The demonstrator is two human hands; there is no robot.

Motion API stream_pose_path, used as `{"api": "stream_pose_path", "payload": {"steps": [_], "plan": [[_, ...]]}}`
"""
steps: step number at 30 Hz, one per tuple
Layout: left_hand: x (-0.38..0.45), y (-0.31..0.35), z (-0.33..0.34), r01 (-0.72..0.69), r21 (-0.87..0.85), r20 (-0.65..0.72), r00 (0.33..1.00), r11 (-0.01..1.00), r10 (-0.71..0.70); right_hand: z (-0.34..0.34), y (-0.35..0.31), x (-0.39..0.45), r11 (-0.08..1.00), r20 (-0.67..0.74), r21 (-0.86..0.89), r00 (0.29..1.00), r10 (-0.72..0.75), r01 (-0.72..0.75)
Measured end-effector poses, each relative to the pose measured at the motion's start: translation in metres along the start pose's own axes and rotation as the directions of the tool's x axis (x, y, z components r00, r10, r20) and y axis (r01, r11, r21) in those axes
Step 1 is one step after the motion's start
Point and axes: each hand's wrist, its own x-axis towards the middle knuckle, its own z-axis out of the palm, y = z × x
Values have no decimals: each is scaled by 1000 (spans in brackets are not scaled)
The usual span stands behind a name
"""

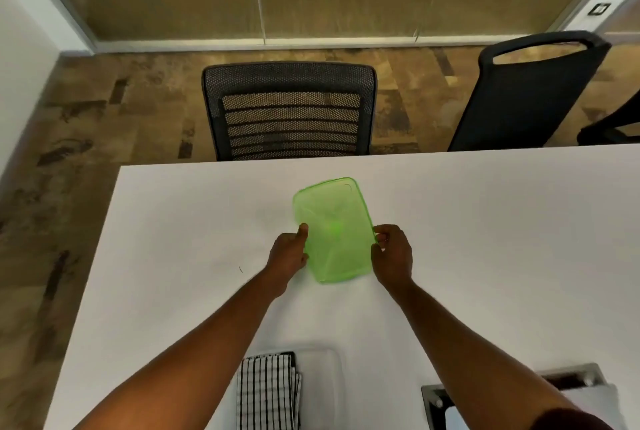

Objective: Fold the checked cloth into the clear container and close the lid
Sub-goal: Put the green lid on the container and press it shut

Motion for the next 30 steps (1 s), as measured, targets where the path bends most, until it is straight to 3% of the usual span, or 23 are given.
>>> {"api": "stream_pose_path", "payload": {"steps": [7,15,21,27,30], "plan": [[-43,0,-28,68,-377,93,995,924,-35,-33,-25,-44,977,-51,147,988,-147,153],[-94,-9,-47,59,-544,140,990,837,21,-48,-42,-101,943,-128,270,978,-166,195],[-126,-26,-71,23,-671,169,978,741,123,-47,-46,-145,867,-37,485,993,-108,112],[-150,-43,-83,-83,-569,89,983,818,162,-44,-42,-163,806,79,589,997,24,-66],[-161,-48,-92,-100,-505,67,986,858,155,-48,-49,-164,836,42,547,999,25,-44]]}}
